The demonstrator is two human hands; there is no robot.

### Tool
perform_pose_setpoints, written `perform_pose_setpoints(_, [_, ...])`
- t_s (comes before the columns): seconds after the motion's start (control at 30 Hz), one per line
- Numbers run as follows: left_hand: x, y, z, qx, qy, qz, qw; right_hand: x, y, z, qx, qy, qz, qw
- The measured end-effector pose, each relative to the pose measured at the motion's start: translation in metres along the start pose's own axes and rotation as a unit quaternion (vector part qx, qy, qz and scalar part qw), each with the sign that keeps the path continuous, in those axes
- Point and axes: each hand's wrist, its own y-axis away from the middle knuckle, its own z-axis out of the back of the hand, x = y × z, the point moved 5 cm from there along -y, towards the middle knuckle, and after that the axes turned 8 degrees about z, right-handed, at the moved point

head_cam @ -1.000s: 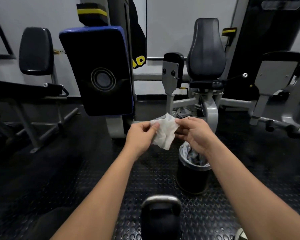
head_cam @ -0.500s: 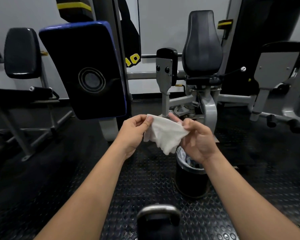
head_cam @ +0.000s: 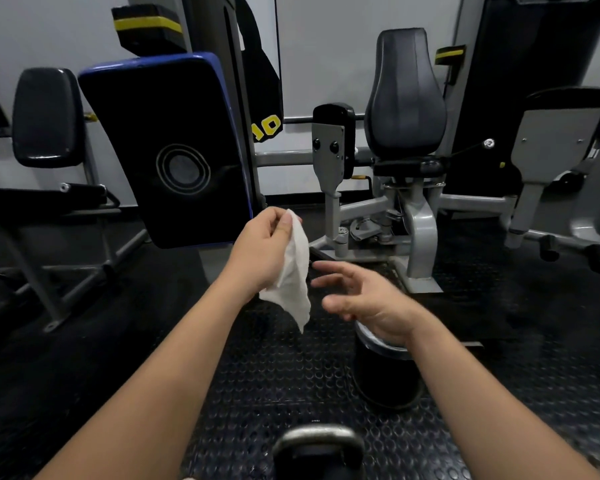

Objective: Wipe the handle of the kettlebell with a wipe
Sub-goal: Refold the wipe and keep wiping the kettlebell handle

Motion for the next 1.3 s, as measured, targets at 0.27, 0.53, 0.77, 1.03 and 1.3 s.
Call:
perform_pose_setpoints(0.27, [-0.043,-0.008,0.015,-0.016,-0.155,-0.074,0.985,-0.018,-0.006,-0.016,-0.093,-0.007,0.02,0.995])
perform_pose_setpoints(0.53, [0.001,-0.007,0.03,-0.03,-0.008,0.06,0.998,0.009,0.006,0.023,-0.162,-0.177,0.025,0.971])
perform_pose_setpoints(0.77, [0.076,-0.01,0.015,-0.073,0.01,0.161,0.984,-0.001,0.004,0.056,-0.25,-0.148,-0.021,0.957])
perform_pose_setpoints(1.03, [0.093,0.017,-0.03,-0.022,-0.074,0.177,0.981,-0.029,0.008,0.079,-0.36,0.077,-0.104,0.924])
perform_pose_setpoints(1.3, [0.079,0.03,-0.062,0.002,-0.087,0.156,0.984,-0.007,-0.011,0.035,-0.266,0.342,-0.023,0.901])
